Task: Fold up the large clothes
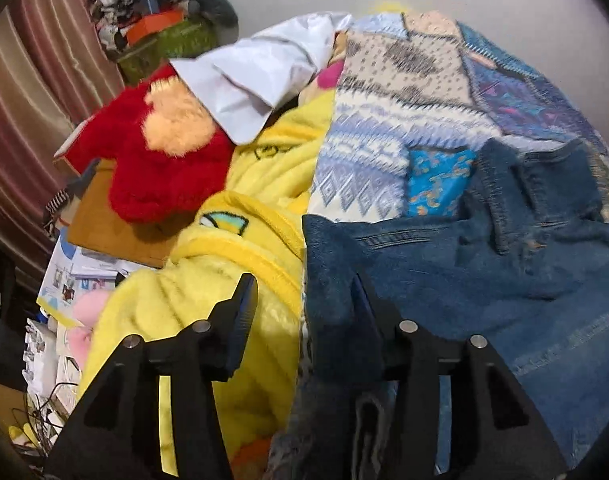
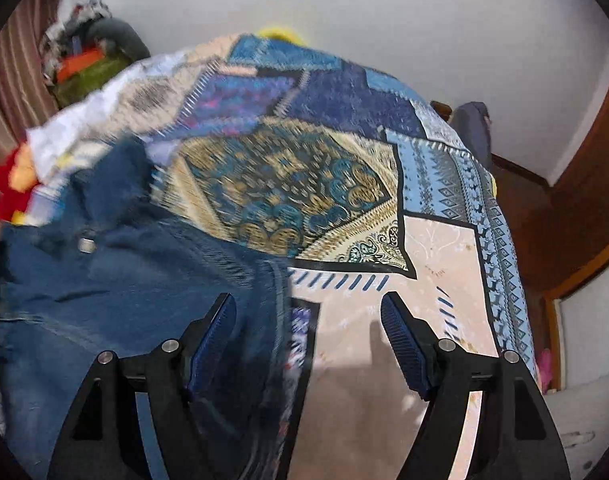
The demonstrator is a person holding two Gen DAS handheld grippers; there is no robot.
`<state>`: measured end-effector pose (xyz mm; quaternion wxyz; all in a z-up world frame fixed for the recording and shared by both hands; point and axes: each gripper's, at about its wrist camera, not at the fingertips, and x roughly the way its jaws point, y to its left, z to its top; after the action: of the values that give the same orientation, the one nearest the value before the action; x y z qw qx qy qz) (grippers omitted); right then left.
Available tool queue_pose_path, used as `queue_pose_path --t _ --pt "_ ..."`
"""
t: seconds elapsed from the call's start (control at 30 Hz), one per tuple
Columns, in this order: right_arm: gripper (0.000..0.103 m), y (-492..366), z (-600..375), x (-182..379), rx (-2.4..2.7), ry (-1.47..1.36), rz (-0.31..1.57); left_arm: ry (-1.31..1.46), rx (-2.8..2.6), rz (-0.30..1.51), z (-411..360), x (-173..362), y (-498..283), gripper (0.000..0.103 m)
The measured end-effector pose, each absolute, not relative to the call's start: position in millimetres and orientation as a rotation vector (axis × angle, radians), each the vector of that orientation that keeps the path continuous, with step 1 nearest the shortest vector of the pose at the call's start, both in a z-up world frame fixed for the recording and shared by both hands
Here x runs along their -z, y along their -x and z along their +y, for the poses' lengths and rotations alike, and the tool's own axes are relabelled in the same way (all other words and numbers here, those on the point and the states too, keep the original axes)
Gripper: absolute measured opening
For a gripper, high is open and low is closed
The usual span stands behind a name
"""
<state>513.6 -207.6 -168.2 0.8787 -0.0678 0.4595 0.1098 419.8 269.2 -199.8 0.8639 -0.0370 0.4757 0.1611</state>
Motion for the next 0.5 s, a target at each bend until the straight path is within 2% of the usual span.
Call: queue_pose_path --t 0.1,0.27,0.37,0.43,0.5 --pt "0.074 -490.7 -214.3 139.2 -0.283 0.088 0.935 0.096 -0.303 0.952 260.7 175.9 -401.6 0.059" --pt "0.092 -445.2 -218.6 92.2 -0.369 0.04 0.882 0.043 -0.237 0.869 233.1 132.5 -364.1 0.072" --pt "0.097 -416.9 -218.7 71.5 -0.412 0.039 0.851 0.023 -0.204 0.838 219.6 113.3 -341.9 0.083" --pt "0.099 -396.9 -217.9 61.3 -0.419 0.05 0.833 0.012 -0.199 0.828 213.1 104.1 -328.2 0.095" --pt "0.101 -375.5 -215.5 54.5 -0.414 0.066 0.824 0.013 -0.189 0.813 207.6 96.1 -311.7 0.095"
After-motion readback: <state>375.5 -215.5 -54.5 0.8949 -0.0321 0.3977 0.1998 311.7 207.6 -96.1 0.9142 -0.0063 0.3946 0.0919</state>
